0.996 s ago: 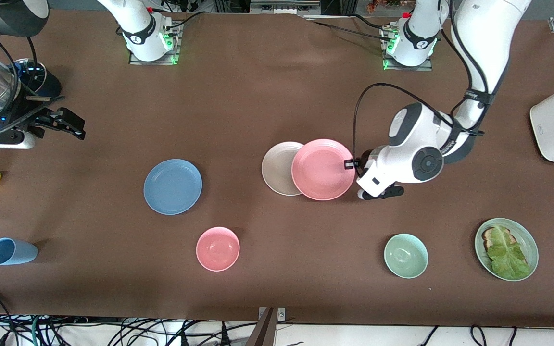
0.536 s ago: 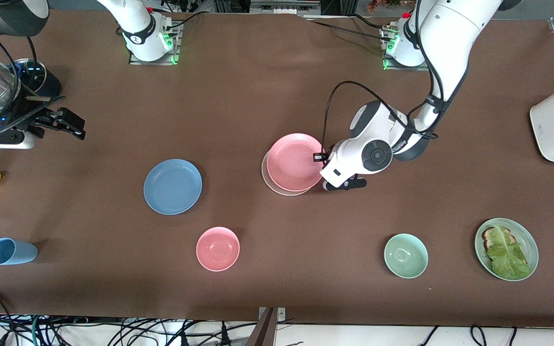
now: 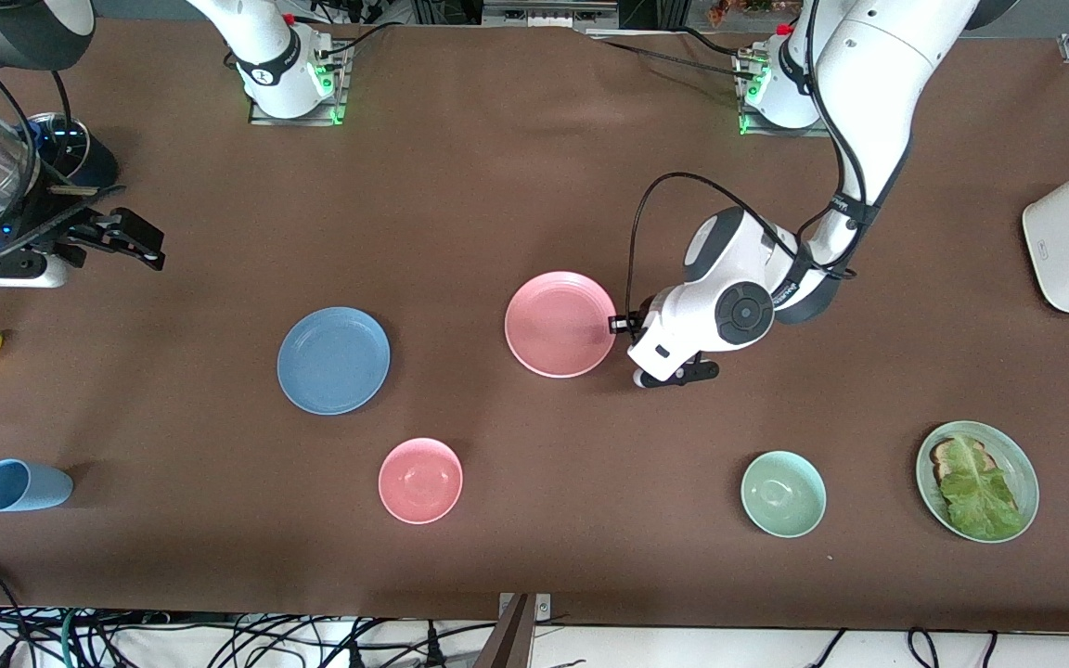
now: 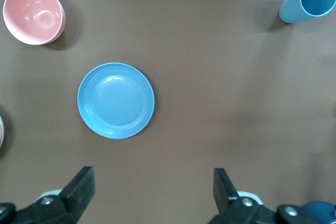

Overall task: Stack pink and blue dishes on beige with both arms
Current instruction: 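Lower the pink plate onto the beige plate and open the left gripper, then raise the left gripper away while the right gripper reaches the blue plate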

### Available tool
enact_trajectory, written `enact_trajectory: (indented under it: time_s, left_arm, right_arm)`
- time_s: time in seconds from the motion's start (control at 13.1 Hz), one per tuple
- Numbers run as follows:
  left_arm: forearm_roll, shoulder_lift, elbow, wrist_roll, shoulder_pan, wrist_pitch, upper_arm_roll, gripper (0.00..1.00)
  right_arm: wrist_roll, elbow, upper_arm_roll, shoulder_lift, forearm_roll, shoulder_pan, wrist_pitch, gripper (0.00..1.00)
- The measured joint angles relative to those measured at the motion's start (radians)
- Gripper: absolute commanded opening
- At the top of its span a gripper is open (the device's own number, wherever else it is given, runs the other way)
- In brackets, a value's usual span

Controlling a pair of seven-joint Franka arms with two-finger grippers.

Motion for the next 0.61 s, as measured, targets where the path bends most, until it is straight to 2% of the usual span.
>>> enact_trajectory:
  time_s: [0.61]
  left_arm:
    - [0.089, -0.080, 0.010, 0.087, 0.218, -0.173, 0.008, 1.00]
  right_arm:
    - [0.000, 0.014, -0.001, 0.001, -0.001, -0.001, 0.019, 1.00]
